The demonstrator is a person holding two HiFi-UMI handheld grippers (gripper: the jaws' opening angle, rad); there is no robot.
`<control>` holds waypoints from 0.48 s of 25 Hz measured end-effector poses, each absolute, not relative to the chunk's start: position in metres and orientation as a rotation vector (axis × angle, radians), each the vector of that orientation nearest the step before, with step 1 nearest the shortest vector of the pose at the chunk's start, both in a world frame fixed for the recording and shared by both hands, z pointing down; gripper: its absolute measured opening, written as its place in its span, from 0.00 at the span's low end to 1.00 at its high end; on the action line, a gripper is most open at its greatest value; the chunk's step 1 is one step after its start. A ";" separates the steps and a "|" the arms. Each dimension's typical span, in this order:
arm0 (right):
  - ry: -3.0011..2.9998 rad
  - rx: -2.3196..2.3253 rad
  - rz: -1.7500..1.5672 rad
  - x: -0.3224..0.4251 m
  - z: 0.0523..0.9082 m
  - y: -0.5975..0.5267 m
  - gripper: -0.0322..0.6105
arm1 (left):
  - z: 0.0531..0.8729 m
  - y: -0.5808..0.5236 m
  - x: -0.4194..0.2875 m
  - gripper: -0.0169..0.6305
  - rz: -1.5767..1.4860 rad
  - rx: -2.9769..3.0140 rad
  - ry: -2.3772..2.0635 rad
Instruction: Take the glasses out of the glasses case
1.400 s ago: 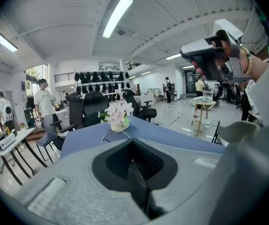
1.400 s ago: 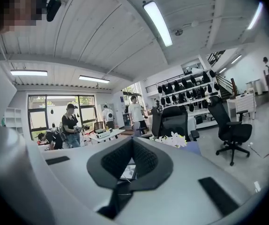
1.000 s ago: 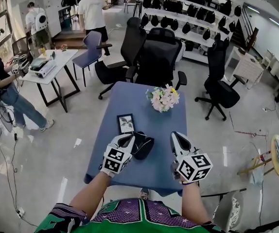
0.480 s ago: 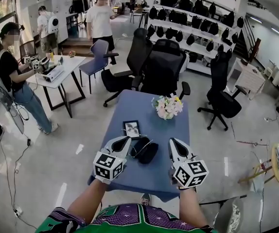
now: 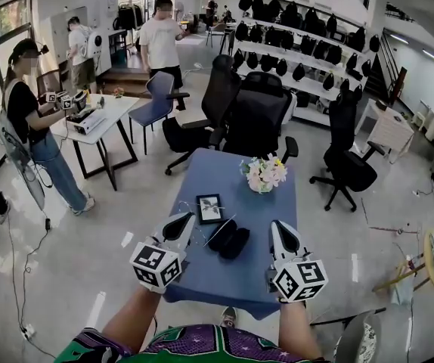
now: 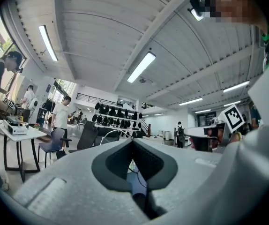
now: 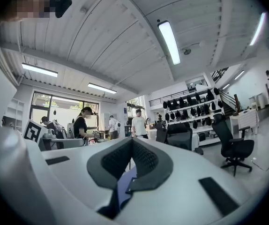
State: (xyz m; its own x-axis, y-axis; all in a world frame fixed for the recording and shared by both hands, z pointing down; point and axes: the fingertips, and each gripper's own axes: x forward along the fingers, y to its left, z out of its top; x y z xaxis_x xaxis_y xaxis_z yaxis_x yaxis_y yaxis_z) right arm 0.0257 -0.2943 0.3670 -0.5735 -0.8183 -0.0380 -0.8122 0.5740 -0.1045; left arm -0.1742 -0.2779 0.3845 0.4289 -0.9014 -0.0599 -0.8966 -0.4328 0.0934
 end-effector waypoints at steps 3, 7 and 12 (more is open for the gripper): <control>2.678 -1.435 -0.075 0.032 0.359 -0.289 0.05 | 0.370 -0.270 -0.183 0.05 -0.194 2.621 -1.685; 2.631 -1.489 -0.037 0.042 0.350 -0.282 0.05 | 0.357 -0.259 -0.197 0.05 -0.223 2.609 -1.748; 2.599 -1.540 -0.019 0.052 0.349 -0.274 0.05 | 0.355 -0.251 -0.209 0.05 -0.257 2.584 -1.786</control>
